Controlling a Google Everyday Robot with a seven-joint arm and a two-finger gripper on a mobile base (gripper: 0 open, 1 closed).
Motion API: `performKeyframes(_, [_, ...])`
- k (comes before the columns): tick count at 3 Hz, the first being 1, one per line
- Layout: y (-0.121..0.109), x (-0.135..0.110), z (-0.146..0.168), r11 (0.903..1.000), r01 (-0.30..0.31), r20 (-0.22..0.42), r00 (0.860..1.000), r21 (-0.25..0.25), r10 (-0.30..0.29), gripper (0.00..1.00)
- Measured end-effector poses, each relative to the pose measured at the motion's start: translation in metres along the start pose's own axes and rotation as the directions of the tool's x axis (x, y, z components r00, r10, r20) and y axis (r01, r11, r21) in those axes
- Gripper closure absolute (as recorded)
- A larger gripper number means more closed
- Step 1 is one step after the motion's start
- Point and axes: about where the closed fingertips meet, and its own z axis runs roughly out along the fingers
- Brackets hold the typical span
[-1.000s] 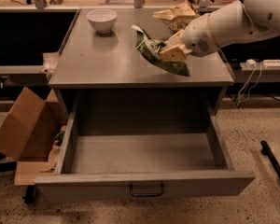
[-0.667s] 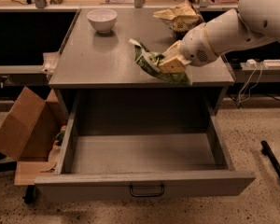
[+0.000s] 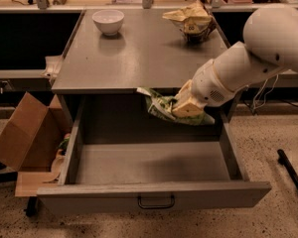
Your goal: Place green jalapeno chip bag into top drawer
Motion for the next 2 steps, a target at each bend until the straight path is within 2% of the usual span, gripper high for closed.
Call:
performKeyframes(1, [0.010,0.047,0.020,0.9988,-0.046,-0.091,0.995,-0.013,0.045,1.00])
performKeyframes(2, [0.004,0.085,0.038,0.9955,-0.095,-0.120,0.988,-0.004,0.093,1.00])
